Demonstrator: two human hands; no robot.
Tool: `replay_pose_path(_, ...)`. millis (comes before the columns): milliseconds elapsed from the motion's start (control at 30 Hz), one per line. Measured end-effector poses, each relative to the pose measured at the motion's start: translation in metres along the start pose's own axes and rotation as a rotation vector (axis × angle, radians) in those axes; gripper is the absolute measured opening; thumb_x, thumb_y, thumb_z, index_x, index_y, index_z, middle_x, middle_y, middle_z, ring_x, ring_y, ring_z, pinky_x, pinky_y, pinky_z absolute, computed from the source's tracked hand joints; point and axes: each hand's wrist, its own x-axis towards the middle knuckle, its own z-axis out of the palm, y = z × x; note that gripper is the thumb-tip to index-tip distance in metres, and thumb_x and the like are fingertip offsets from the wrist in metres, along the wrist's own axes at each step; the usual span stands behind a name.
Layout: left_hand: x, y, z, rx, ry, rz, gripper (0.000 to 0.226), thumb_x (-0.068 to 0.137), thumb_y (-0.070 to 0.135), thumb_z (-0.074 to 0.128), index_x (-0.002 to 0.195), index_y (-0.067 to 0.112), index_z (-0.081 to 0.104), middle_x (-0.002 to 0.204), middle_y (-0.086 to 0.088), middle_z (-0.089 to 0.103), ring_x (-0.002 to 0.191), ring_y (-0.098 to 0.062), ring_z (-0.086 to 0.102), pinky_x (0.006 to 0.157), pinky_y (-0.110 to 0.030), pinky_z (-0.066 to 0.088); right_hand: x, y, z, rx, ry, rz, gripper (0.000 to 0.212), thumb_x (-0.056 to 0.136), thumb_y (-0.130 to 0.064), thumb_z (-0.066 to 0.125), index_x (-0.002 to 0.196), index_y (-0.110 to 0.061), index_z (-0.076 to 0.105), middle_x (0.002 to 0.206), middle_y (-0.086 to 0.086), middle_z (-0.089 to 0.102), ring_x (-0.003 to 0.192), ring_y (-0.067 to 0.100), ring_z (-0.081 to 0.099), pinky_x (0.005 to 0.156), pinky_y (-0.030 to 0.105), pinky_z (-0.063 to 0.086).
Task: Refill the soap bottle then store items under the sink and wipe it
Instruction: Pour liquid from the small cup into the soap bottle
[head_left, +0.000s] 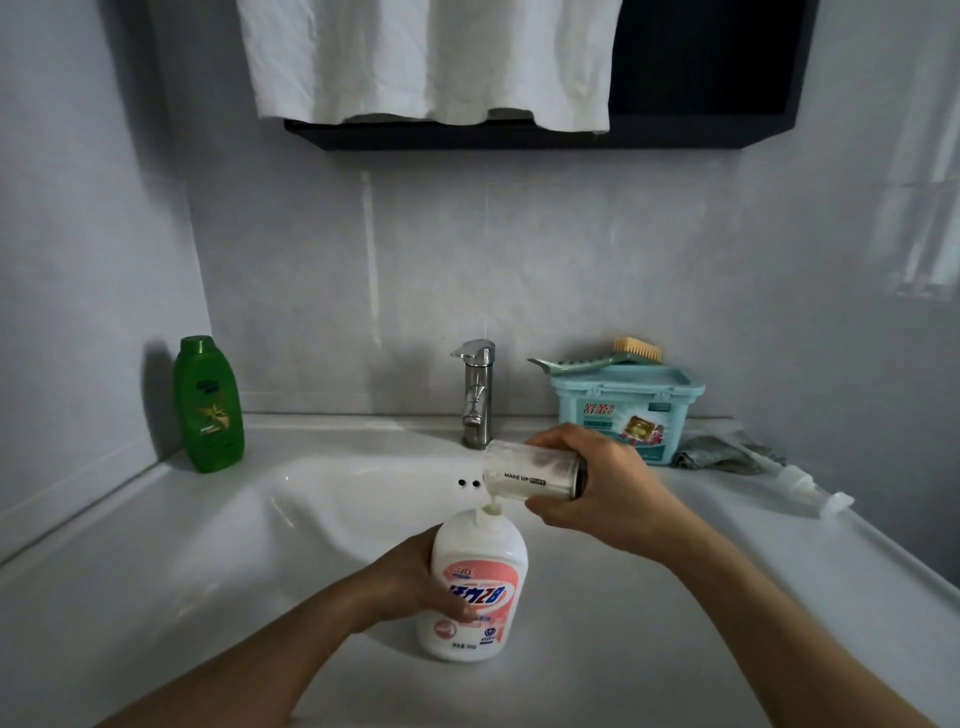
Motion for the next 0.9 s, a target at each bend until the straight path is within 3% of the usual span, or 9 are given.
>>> replay_pose_path(400, -0.0005, 0.001, 0.0002, -0.008, -0.003, -0.003, 0.066, 0.063, 0.002, 0.085, 0.119, 0.023, 0.059, 0.104, 0.003, 0.074, 0.095, -0.008, 0.069, 0.078, -0.021, 0.056, 0.0001, -0.0008, 0.0004, -0.01, -0.009, -0.007, 0.051, 0.07, -0.03, 0.079, 0.114, -0.03, 0.053, 0.097, -0.019, 0.052, 0.084, -0.007, 0.054, 0.066, 0.003, 0.045)
replay_pose_path(600, -0.0008, 0.0007, 0.0002, -0.012, -0.009, -0.003, 0.065, 0.064, 0.002, 0.085, 0.119, 0.023, 0.059, 0.105, 0.003, 0.074, 0.097, -0.009, 0.069, 0.08, -0.022, 0.056, -0.0006, -0.0017, 0.0001, -0.008, -0.01, -0.004, 0.051, 0.07, -0.029, 0.079, 0.114, -0.03, 0.053, 0.096, -0.02, 0.051, 0.084, -0.005, 0.054, 0.065, 0.005, 0.046)
replay_pose_path(733, 0.0008, -0.0011, -0.0003, -0.006, -0.006, 0.0, 0.066, 0.06, 0.007, 0.088, 0.117, 0.025, 0.06, 0.104, 0.004, 0.074, 0.1, -0.014, 0.069, 0.093, -0.036, 0.055, -0.0005, -0.0025, -0.0004, -0.017, -0.004, -0.007, 0.05, 0.07, -0.029, 0.079, 0.113, -0.03, 0.053, 0.097, -0.018, 0.051, 0.084, -0.005, 0.053, 0.067, 0.004, 0.045)
replay_pose_path(900, 0.0015, -0.0025, -0.0008, 0.0, -0.014, 0.003, 0.072, 0.049, 0.019, 0.091, 0.114, 0.027, 0.061, 0.105, 0.005, 0.074, 0.102, -0.015, 0.068, 0.096, -0.042, 0.053, -0.0004, -0.0039, -0.0012, -0.034, 0.027, -0.03, 0.05, 0.069, -0.03, 0.079, 0.113, -0.028, 0.055, 0.094, -0.021, 0.044, 0.083, -0.007, 0.047, 0.068, -0.001, 0.037)
